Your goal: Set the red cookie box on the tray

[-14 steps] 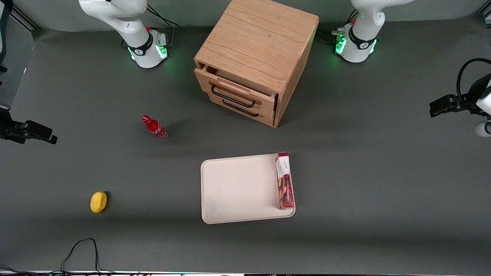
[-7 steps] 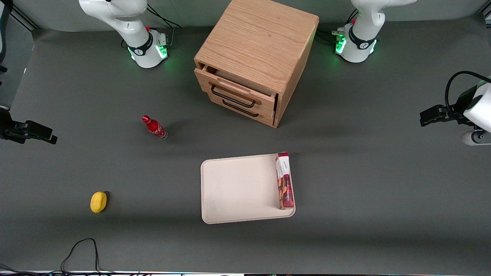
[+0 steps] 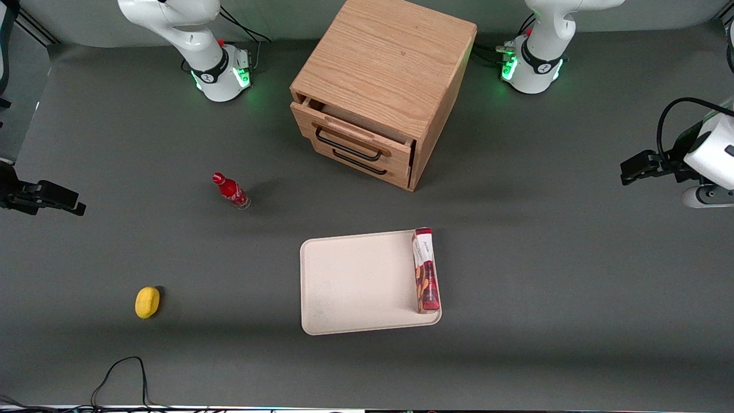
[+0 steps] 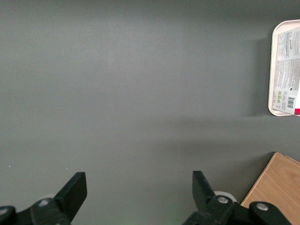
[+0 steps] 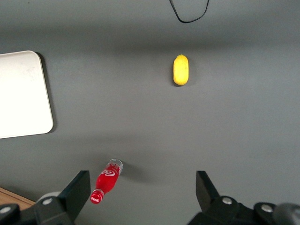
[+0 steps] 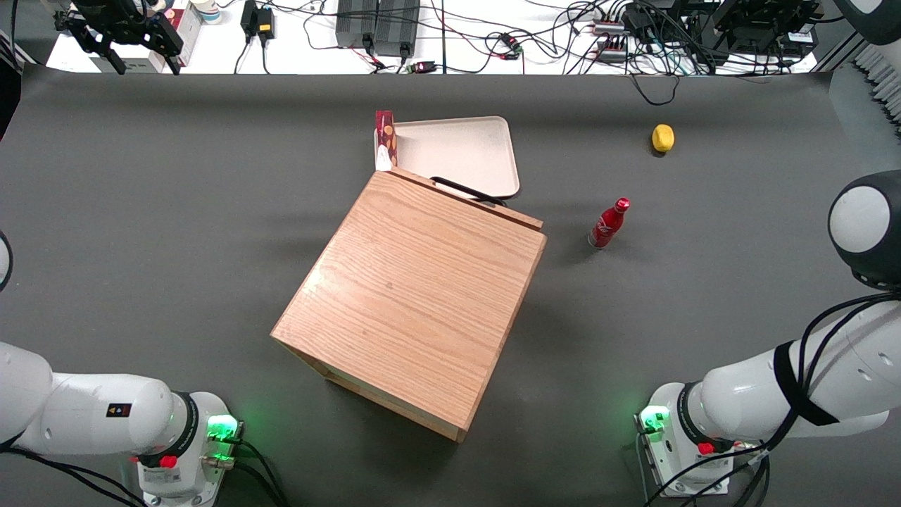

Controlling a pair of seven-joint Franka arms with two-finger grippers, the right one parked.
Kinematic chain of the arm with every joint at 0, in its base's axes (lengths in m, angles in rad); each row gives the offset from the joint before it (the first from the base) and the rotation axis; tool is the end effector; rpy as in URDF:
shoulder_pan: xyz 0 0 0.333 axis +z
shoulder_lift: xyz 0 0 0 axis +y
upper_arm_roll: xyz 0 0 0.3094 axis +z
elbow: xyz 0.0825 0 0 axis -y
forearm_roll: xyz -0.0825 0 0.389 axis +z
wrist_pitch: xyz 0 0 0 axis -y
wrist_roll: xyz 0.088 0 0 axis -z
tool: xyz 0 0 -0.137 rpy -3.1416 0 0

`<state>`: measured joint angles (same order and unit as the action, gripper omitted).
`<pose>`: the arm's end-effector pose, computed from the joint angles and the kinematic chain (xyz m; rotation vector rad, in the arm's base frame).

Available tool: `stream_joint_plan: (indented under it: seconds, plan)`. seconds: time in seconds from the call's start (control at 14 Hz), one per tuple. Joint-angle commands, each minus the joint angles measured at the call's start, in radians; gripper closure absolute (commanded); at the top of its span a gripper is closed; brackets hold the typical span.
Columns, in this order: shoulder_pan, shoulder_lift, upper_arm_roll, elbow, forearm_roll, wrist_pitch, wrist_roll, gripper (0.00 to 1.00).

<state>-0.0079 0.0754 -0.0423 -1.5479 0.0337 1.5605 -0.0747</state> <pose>0.5771 -0.0236 0.5551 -3.1056 -0.0370 0.0943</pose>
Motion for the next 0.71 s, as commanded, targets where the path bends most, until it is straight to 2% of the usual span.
stream_joint_plan:
  seconds: [0.0, 0.14, 0.64]
  plan:
    - [-0.015, -0.026, 0.019, 0.004, -0.024, -0.055, 0.030, 0.00]
    - [-0.011, -0.019, 0.018, 0.019, -0.026, -0.091, 0.084, 0.00]
    - [-0.009, -0.019, 0.016, 0.015, -0.060, -0.097, 0.072, 0.00]
